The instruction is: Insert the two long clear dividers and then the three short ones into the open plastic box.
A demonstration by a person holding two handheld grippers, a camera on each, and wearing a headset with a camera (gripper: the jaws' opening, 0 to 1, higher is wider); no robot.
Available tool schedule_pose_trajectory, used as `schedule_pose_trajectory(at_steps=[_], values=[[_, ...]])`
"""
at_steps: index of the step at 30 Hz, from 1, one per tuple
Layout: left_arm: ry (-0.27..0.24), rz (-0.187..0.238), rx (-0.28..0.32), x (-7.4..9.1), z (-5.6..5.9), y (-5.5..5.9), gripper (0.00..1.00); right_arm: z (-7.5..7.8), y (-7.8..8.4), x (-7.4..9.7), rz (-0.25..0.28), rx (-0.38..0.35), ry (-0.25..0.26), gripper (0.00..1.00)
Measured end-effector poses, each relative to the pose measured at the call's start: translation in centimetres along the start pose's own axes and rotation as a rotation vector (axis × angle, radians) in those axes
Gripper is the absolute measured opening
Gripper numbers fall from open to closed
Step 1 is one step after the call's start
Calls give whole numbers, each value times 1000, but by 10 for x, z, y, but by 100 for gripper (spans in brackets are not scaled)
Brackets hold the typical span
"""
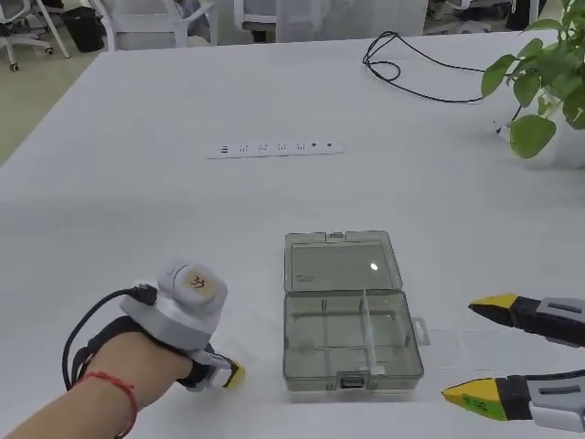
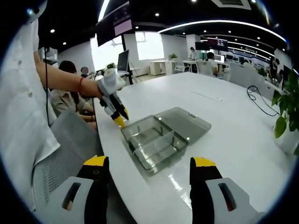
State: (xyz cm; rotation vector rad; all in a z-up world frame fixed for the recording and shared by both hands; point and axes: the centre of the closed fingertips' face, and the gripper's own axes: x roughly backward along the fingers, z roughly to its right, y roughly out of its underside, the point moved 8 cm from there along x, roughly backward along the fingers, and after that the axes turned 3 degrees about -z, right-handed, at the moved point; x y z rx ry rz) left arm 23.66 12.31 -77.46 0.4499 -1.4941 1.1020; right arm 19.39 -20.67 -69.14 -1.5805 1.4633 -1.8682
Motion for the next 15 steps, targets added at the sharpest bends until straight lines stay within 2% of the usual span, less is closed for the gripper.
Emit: schedule_pose_trajectory(at_steps=[4,7,8,12,15], values=[[37,54,93,5,-1,5,30,-1,-3,0,-5,-1,-1,71],[53,87,132,9,-1,7,30,-3,-6,-1,-9,1,-1,71],[64,110,156,13,0,7,30,-3,-8,-2,-9,3,-2,71],[90,176,204,26,3,8,30,-6,-14,-3,-7,5,-3,71],[107,222,218,35,5,5,30,-6,-21,-4,-3,-19,-2,71]])
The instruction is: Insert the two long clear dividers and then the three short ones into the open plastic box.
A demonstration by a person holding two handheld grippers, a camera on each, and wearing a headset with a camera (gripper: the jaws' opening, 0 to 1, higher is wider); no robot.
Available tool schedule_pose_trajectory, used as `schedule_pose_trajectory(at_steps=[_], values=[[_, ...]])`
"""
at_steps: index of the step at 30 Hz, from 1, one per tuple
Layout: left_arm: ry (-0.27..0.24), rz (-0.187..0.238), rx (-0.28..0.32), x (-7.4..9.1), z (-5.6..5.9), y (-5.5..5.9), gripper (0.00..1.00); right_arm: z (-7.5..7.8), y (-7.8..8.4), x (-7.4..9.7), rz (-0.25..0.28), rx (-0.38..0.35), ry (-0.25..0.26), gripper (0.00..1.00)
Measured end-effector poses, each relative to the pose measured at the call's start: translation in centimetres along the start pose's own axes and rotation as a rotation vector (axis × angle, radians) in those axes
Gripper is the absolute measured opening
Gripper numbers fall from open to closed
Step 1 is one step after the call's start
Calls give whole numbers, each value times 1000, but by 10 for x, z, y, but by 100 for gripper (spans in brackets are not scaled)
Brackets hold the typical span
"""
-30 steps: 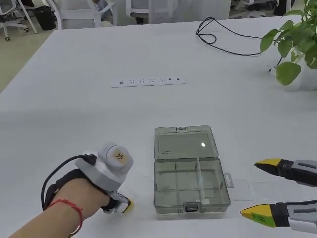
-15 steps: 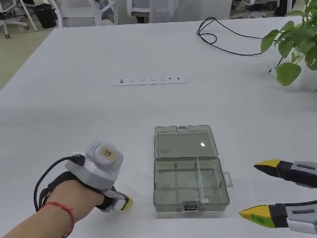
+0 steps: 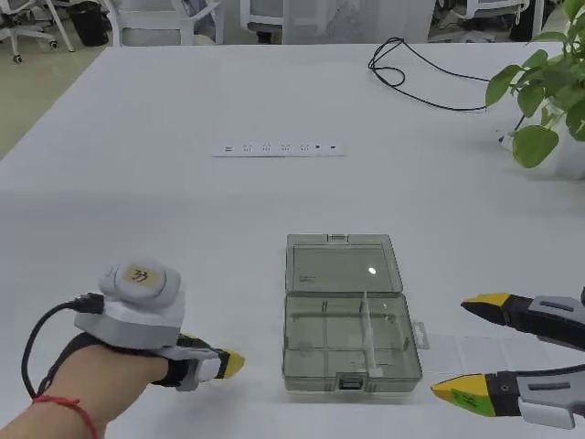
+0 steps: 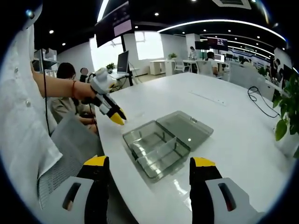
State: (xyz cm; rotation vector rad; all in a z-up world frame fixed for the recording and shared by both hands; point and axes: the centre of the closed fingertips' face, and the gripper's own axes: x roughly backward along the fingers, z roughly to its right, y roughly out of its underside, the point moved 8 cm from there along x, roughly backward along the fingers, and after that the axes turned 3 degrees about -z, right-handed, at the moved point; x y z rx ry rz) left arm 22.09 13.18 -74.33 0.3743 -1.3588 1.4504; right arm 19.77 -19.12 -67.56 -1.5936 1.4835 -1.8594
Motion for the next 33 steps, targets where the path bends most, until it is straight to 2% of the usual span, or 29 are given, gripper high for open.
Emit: schedule_pose_trajectory(at_steps=[3,6,8,9,10,13,14,17,18,21,25,33], values=[[33,74,34,10,8,-8,30,-1,-8,0,15,-18,5,70],[60,119,45,18,17,-14,30,-1,-18,-1,38,-55,10,67],[94,159,56,23,25,-20,30,2,-19,-5,37,-88,17,65],[116,188,63,25,31,-24,30,2,-24,-5,34,-101,36,63],[127,197,69,26,34,-25,30,2,-28,-6,47,-100,42,61],[168,239,79,30,47,-30,30,-3,-42,-8,78,-172,36,55],[199,262,96,30,53,-33,30,-5,-49,-9,110,-169,36,52],[220,291,104,31,62,-36,30,-10,-61,-12,133,-211,49,46],[238,308,110,31,67,-38,30,-13,-67,-14,162,-234,45,45],[261,329,106,29,80,-41,30,-20,-76,-21,177,-278,39,38],[286,351,78,27,96,-46,30,-29,-79,-33,167,-329,38,31],[299,362,-2,25,113,-52,30,-30,-74,-46,162,-409,63,19]])
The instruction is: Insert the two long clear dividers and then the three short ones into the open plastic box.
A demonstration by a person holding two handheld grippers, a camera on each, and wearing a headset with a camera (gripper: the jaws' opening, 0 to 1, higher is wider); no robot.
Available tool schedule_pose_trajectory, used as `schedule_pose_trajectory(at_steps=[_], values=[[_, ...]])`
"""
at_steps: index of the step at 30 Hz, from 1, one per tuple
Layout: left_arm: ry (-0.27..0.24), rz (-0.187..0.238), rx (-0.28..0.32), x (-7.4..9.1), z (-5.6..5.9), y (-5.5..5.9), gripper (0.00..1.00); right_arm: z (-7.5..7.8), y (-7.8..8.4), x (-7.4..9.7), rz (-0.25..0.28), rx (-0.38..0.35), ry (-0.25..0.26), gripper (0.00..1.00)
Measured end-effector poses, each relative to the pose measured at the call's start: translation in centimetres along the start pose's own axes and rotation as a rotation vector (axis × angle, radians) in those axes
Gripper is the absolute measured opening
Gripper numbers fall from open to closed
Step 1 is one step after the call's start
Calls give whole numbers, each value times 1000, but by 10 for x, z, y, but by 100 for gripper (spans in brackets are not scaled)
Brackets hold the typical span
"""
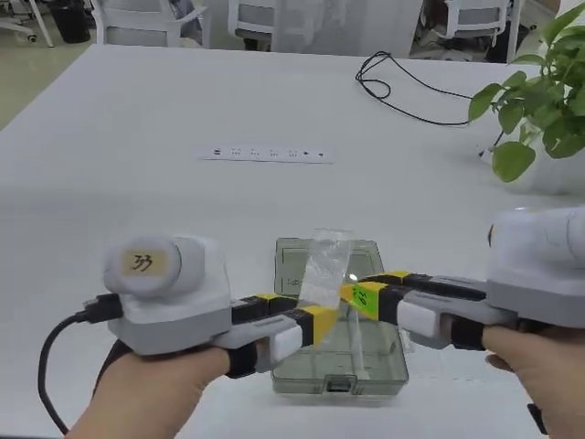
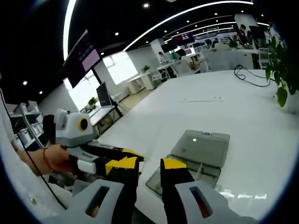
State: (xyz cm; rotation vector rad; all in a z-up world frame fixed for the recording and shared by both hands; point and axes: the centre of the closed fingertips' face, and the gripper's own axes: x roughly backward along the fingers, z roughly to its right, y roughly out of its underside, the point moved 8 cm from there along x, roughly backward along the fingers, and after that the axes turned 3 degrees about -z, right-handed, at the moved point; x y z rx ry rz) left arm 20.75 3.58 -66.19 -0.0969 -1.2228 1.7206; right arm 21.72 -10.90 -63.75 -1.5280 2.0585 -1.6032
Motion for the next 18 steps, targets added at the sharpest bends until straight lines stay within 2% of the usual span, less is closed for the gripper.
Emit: schedule_pose_trajectory(at_steps=[7,11,14,16,18], values=[[7,-5,-29,-1,3,-1,30,-1,-1,-6,1,-31,14,12],[3,-4,-30,-1,2,0,30,-4,0,-8,-6,-64,28,8],[11,-4,3,-2,2,1,31,-5,0,-8,0,-80,41,7],[4,0,-5,-2,1,0,29,-5,-1,-8,-2,-77,46,7],[15,4,-11,-2,3,0,32,-5,-2,-9,-14,-75,62,6]])
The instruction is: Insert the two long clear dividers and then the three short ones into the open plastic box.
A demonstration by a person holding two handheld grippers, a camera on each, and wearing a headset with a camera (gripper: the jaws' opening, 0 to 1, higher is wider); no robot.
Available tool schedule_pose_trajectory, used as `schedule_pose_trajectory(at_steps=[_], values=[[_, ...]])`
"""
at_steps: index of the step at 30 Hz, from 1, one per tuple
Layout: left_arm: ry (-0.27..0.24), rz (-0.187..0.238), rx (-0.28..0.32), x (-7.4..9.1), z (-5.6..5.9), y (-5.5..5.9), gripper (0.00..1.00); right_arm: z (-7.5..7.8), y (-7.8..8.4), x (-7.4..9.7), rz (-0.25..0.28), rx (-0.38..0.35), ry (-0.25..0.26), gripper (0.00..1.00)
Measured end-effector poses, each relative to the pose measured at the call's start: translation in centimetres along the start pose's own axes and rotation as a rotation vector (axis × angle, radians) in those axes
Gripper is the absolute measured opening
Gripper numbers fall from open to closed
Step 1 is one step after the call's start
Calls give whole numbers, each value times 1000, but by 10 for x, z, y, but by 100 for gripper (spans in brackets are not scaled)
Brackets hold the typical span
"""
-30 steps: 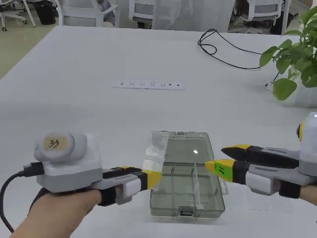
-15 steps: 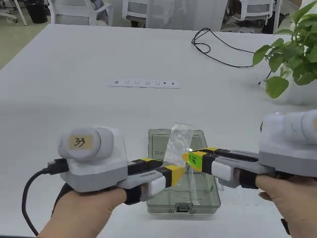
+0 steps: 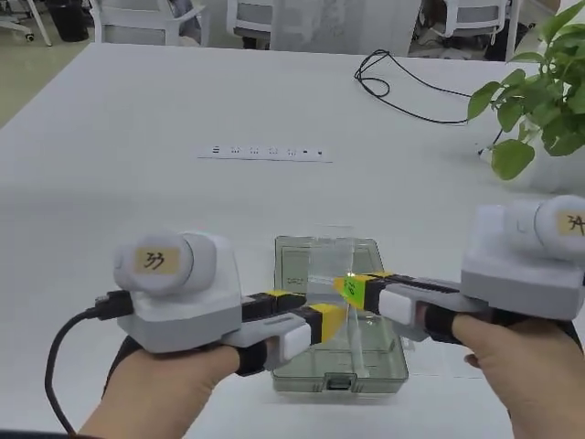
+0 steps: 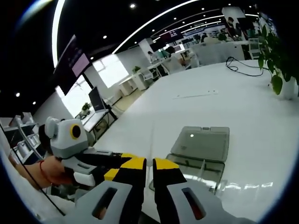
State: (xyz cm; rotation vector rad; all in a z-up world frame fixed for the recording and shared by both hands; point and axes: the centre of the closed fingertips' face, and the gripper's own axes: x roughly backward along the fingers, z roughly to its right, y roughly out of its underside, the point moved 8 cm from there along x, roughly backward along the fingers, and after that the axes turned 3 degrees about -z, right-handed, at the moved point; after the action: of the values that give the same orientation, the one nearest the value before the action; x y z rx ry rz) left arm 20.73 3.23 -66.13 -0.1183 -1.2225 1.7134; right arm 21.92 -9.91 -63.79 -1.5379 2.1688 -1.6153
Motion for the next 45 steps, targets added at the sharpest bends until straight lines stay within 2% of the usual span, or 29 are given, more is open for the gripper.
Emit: schedule_pose_trajectory(at_steps=[6,10,13,21,23,28,31,33,39,42,45], values=[[20,1,-17,0,2,-2,33,1,-2,-1,-5,-7,-7,6],[25,-8,-71,2,1,-1,35,0,-6,-1,-14,-21,-12,7],[25,-13,-83,7,-4,-1,37,1,-11,0,-16,-38,-14,7],[51,-35,-196,19,-16,4,48,3,-18,-3,-50,-64,-19,7],[58,-42,-220,22,-19,5,52,9,-21,-4,-61,-72,-16,7],[73,-73,-283,29,-30,9,61,10,-27,-7,-95,-74,4,7],[82,-94,-340,33,-33,11,68,11,-30,-9,-113,-88,14,7],[90,-108,-356,34,-34,13,72,11,-31,-11,-126,-91,25,7],[123,-134,-410,36,-38,17,82,16,-32,-15,-200,-135,71,7],[141,-141,-443,35,-38,18,88,18,-32,-15,-237,-196,107,7],[156,-155,-462,35,-40,19,91,23,-31,-18,-274,-222,127,7]])
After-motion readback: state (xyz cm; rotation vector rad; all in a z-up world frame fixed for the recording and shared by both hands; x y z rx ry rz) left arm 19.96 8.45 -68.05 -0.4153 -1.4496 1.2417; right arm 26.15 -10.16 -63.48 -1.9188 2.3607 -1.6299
